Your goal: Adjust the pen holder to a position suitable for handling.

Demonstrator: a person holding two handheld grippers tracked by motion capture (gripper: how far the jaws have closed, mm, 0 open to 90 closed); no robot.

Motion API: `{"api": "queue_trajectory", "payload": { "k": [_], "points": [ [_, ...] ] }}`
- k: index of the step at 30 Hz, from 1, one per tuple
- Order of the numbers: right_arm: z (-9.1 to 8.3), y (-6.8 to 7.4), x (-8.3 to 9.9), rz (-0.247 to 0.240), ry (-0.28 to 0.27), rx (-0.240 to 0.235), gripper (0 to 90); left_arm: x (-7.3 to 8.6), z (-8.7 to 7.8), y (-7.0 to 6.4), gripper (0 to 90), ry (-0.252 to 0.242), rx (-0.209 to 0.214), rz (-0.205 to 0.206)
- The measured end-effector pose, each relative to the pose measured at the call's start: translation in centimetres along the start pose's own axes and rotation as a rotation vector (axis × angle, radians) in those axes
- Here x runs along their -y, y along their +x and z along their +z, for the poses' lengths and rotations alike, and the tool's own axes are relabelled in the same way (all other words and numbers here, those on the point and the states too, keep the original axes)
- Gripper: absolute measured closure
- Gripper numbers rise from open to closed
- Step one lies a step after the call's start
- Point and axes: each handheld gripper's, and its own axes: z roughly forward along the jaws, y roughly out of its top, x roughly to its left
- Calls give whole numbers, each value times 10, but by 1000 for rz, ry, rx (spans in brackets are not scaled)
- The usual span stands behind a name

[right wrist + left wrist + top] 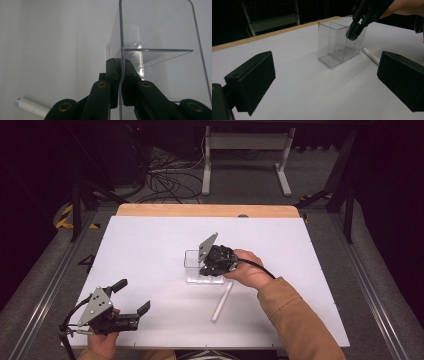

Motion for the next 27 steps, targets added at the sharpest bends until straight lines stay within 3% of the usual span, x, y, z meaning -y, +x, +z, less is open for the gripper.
{"api": "queue_trajectory", "payload": {
  "k": [10, 14, 21, 27],
  "points": [
    [3, 1, -1, -2, 7, 10, 842, -1, 2, 0, 25, 5, 9, 6],
    [-2, 0, 0, 18, -28, 22, 680, -1, 3, 0, 25, 2, 11, 3],
    [-24, 3, 0, 66, -162, 68, 362, -1, 5, 1, 25, 3, 12, 1],
    [-47, 4, 5, 116, -261, 134, 286, -2, 6, 1, 25, 5, 14, 3]
  ]
}}
